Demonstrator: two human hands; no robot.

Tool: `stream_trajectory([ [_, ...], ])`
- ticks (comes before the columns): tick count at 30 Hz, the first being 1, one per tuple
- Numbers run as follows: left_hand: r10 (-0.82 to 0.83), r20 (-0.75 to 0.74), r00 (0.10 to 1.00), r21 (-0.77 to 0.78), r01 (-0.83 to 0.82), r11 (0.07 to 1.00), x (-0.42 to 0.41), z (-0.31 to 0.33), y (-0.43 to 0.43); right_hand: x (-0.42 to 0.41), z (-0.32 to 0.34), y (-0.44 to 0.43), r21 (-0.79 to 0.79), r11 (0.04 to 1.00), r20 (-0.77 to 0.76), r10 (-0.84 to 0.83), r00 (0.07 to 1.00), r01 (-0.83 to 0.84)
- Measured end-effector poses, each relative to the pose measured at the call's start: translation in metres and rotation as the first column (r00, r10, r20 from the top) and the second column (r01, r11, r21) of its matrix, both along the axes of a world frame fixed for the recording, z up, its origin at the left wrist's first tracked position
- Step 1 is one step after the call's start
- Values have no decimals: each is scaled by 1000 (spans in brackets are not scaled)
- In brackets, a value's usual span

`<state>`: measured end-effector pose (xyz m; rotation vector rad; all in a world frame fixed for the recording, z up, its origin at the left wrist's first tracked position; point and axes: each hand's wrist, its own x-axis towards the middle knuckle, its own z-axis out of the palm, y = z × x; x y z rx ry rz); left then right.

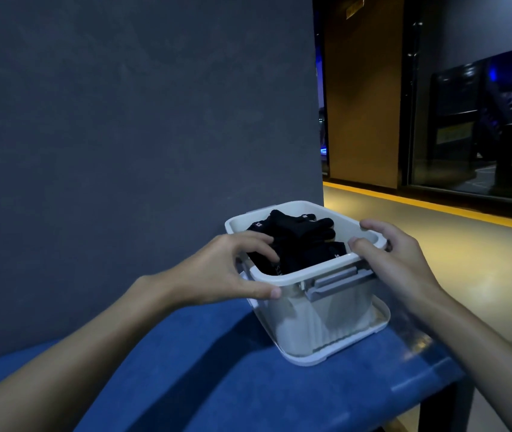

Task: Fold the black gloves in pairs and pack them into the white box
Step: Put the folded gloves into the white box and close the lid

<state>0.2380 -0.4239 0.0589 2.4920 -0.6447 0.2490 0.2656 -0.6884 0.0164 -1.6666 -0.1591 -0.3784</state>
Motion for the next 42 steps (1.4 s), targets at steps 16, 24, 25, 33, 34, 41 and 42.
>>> stream_trajectory([
  [16,111,64,992,-97,-105,990,-95,12,91,-47,-2,103,102,986,54,128,990,-133],
  [24,227,53,972,-72,-223,972,-152,-1,153,-72,-14,175,84,961,21,261,965,-262],
  [25,231,53,972,-64,-228,972,-155,-4,157,-74,-14,179,83,958,22,274,962,-274],
  [33,265,90,960,173,-277,945,-170,-4,147,-78,-19,180,-53,944,38,328,944,-326],
  [34,285,104,953,253,-303,919,-170,0,141,-77,-19,176,-87,935,31,349,937,-345],
  [41,201,182,963,347,-254,903,-144,7,86,-63,-35,126,-344,908,2,255,967,-238],
  [42,185,186,965,362,-242,900,-137,6,78,-58,-42,115,-447,872,-21,214,977,-200],
])
